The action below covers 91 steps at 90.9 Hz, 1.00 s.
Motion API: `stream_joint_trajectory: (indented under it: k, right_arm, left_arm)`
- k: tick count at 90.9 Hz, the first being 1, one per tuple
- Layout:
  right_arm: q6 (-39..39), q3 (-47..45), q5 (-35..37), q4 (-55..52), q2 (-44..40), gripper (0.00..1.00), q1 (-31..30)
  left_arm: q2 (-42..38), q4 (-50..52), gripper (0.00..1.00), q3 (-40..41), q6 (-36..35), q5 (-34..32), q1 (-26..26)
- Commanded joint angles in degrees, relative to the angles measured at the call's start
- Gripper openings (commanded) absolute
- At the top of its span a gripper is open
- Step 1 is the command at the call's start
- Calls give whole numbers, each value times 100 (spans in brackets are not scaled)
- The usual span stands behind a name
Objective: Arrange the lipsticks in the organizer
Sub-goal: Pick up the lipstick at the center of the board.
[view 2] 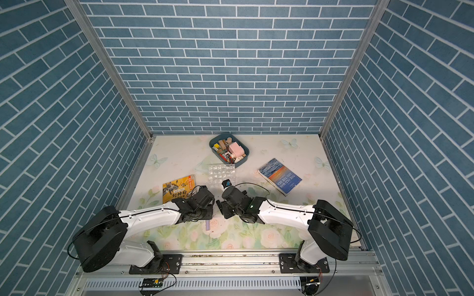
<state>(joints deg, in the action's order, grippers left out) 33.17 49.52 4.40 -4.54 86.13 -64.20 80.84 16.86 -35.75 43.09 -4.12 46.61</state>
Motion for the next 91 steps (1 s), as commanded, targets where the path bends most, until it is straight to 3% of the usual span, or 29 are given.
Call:
stream_joint_trajectory:
  k: [1,9,17,25,54,91]
  right_arm:
    - [-89,-53,130,-33,-237,37,-39]
    - [-109,-58,129,-35,-270,37,-39]
    - [-109,-88,111,-5,-271,37,-45]
    - [-95,-108,104,-4,-257,36,-85]
    - [-65,-214,184,-4,-405,36,-121]
    - [-416,-746,358,820,-746,34,-531]
  left_arm:
    - [102,803,33,-111,31,-282,103]
    - [30,1140,34,-266,39,-529,141]
    - [-6,1246,44,-358,55,-560,166]
    - [16,1258,46,-372,95,-496,222]
    - [334,976,29,-121,225,-268,325]
    - [-218,692,22,-552,476,-416,206]
